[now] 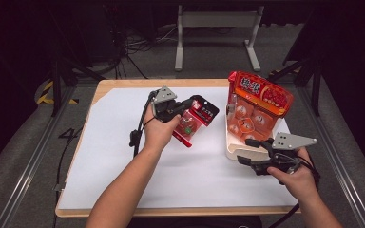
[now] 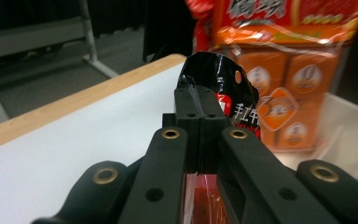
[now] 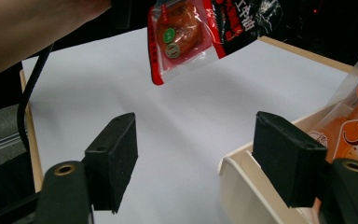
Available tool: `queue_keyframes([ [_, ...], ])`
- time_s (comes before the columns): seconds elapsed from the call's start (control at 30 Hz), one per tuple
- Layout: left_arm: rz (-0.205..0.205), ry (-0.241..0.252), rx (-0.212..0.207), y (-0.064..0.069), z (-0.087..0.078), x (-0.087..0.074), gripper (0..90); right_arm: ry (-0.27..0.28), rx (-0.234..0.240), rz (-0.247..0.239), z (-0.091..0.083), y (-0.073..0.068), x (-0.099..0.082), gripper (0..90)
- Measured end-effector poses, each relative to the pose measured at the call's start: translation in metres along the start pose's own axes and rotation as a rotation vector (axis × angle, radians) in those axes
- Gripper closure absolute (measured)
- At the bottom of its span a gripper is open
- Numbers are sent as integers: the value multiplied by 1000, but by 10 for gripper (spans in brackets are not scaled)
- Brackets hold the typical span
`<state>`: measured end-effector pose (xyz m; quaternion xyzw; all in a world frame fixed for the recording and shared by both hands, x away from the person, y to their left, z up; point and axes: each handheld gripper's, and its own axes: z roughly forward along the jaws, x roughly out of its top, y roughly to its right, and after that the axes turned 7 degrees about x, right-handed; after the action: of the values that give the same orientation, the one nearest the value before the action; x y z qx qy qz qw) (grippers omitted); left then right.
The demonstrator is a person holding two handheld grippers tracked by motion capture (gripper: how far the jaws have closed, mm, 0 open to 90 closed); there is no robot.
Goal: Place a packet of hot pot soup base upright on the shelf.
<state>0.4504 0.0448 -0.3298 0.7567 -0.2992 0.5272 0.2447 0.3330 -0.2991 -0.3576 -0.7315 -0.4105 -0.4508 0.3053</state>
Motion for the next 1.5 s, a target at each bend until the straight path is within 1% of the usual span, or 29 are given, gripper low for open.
queue_keyframes([
  [0.07, 10, 14, -22, 6, -8, 2, 900, -10, -4, -2, 0, 1, 2, 377],
  [0.1, 12, 24, -27, 9, -11, 2, 900, -14, -5, 3, 0, 2, 3, 389],
  [0.13, 19, 23, -38, 11, -14, 3, 900, -14, -5, 14, 0, 2, 3, 399],
  [0.23, 17, 29, -66, 17, -23, 4, 900, -16, -17, 31, 1, 3, 5, 421],
  [0.3, 16, 45, -79, 21, -29, 3, 900, -14, -17, 45, 1, 3, 7, 427],
  [0.33, 15, 58, -81, 22, -32, 2, 900, -7, -18, 50, 1, 3, 8, 427],
  [0.37, 6, 65, -89, 25, -34, 1, 900, 0, -17, 55, 1, 3, 9, 426],
  [0.4, 8, 78, -92, 26, -36, 0, 900, 6, -14, 63, 1, 2, 10, 423],
  [0.53, 1, 102, -106, 32, -42, -3, 900, 25, -9, 81, 5, 1, 15, 412],
  [0.6, 0, 107, -110, 33, -42, -4, 900, 30, -3, 85, 9, 0, 18, 404],
  [0.7, -5, 130, -126, 40, -46, -6, 900, 36, 4, 91, 15, -2, 22, 400],
  [0.83, -1, 141, -131, 45, -48, -7, 900, 46, 14, 99, 20, -2, 26, 400],
  [0.97, -2, 151, -146, 51, -47, -9, 900, 68, 33, 119, 27, -4, 31, 415],
  [1.07, 2, 158, -153, 54, -46, -9, 900, 84, 36, 124, 28, -3, 36, 443],
  [1.17, 4, 158, -157, 56, -45, -9, 900, 89, 46, 126, 28, -2, 38, 450],
  [1.23, 1, 164, -162, 56, -45, -10, 900, 84, 48, 119, 29, -2, 41, 457],
  [1.3, 4, 174, -172, 57, -44, -11, 900, 79, 54, 115, 30, -2, 42, 523],
  [1.33, 4, 174, -172, 57, -44, -11, 900, 79, 54, 115, 30, -2, 42, 523],
  [1.4, 9, 177, -182, 59, -43, -11, 900, 60, 55, 100, 29, -3, 44, 635],
  [1.43, 8, 178, -182, 59, -42, -11, 899, 51, 56, 87, 28, -3, 45, 665],
  [1.5, 5, 184, -191, 59, -42, -11, 898, 35, 43, 67, 26, -3, 47, 736],
])
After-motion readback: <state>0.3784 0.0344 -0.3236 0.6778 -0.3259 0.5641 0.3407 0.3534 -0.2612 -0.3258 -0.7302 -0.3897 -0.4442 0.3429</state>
